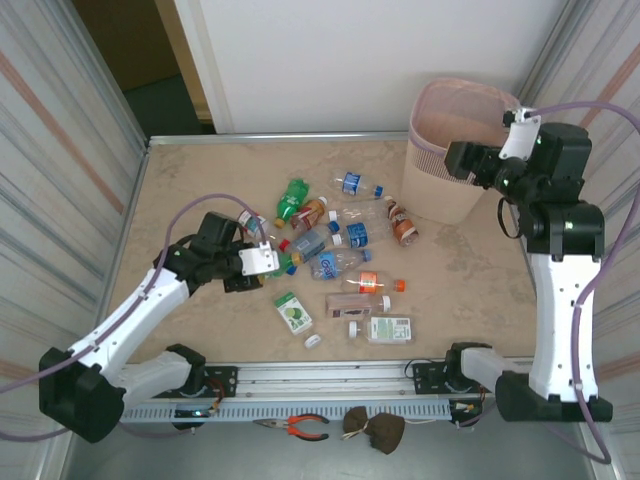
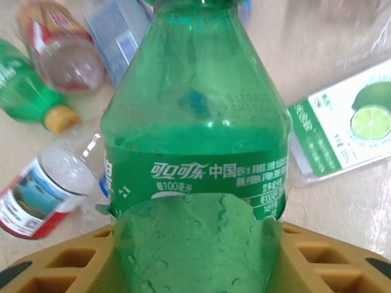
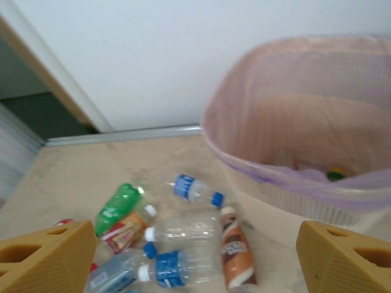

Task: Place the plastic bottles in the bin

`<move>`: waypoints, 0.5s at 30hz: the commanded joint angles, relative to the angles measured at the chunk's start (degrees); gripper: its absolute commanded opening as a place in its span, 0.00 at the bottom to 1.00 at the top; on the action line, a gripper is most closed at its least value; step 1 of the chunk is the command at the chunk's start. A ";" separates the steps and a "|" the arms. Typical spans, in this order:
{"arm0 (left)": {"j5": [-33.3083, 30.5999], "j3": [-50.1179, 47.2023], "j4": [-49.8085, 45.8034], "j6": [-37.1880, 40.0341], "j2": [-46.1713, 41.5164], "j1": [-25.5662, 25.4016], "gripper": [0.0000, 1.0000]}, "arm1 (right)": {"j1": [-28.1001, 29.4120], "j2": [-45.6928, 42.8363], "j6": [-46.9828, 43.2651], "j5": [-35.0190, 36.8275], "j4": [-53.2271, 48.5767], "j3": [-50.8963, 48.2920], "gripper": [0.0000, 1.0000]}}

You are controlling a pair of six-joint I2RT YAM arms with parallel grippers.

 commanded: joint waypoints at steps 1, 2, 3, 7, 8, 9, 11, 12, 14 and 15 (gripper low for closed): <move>9.81 4.03 1.11 -5.29 -3.01 -0.24 0.50 | -0.07 -5.05 -2.19 -12.67 13.41 -5.61 0.86; 12.23 4.54 2.45 -6.83 -3.73 -0.24 0.50 | 0.08 -6.15 -2.42 -14.65 16.30 -7.62 0.86; 14.18 4.85 3.78 -7.93 -4.31 -0.24 0.51 | 0.09 -7.62 -2.52 -16.03 18.23 -8.98 0.86; 21.18 5.02 11.95 -14.75 -6.87 -0.28 0.51 | 1.19 -10.11 -3.41 -23.82 25.67 -13.86 0.87; 22.85 4.77 14.68 -16.67 -7.45 -0.24 0.51 | 1.80 -10.60 -3.66 -25.61 27.64 -15.14 0.88; 23.96 4.37 17.83 -18.54 -7.85 -0.28 0.51 | 2.41 -11.08 -3.77 -26.93 29.58 -16.34 0.88; 26.43 3.66 23.47 -22.82 -8.68 -0.41 0.51 | 4.69 -12.12 -4.22 -29.71 34.10 -19.35 0.89; 27.26 3.41 26.00 -24.79 -8.76 -0.44 0.50 | 6.04 -12.48 -4.50 -30.39 35.90 -20.58 0.90; 29.25 3.24 31.00 -27.90 -8.78 -0.59 0.50 | 9.48 -12.90 -5.64 -31.16 38.58 -22.65 0.92; 29.92 3.24 33.37 -29.58 -8.80 -0.79 0.50 | 11.45 -12.93 -6.67 -31.49 39.11 -23.14 0.93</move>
